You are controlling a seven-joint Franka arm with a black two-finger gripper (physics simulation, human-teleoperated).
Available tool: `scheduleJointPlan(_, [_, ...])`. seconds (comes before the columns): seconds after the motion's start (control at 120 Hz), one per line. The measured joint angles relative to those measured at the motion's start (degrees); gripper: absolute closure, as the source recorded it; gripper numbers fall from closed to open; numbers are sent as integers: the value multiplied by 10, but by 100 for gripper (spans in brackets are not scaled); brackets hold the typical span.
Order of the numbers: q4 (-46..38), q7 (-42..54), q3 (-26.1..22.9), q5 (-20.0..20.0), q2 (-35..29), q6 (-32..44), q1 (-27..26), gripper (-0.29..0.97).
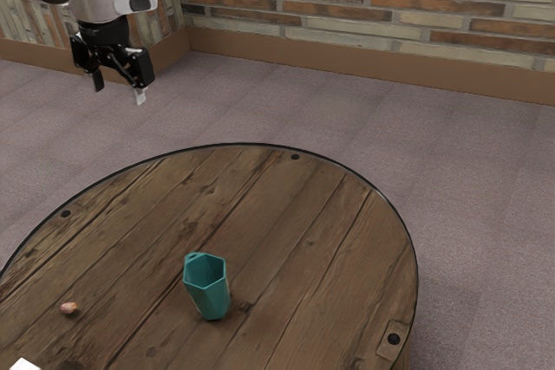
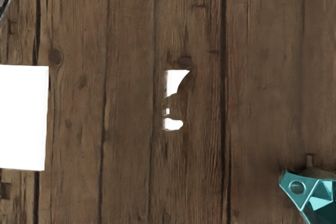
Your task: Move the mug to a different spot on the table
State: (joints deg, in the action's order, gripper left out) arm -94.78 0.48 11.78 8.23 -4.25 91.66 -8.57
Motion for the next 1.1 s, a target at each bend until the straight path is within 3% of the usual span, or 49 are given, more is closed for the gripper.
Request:
scheduleJointPlan(0.167, [-2, 1, 1, 1, 0, 6, -8, 0])
scheduleJointPlan(0.267, [-60, -18, 2, -7, 3, 59, -3, 0])
scheduleJointPlan(0.4, [-139, -151, 1, -89, 11, 114, -7, 0])
scheduleJointPlan(0.55, [-225, -312, 0, -145, 19, 169, -42, 0])
scheduleJointPlan(0.792, [-323, -513, 0, -171, 22, 248, -58, 0])
scheduleJointPlan(1.1, [-345, -683, 0, -196, 55, 293, -43, 0])
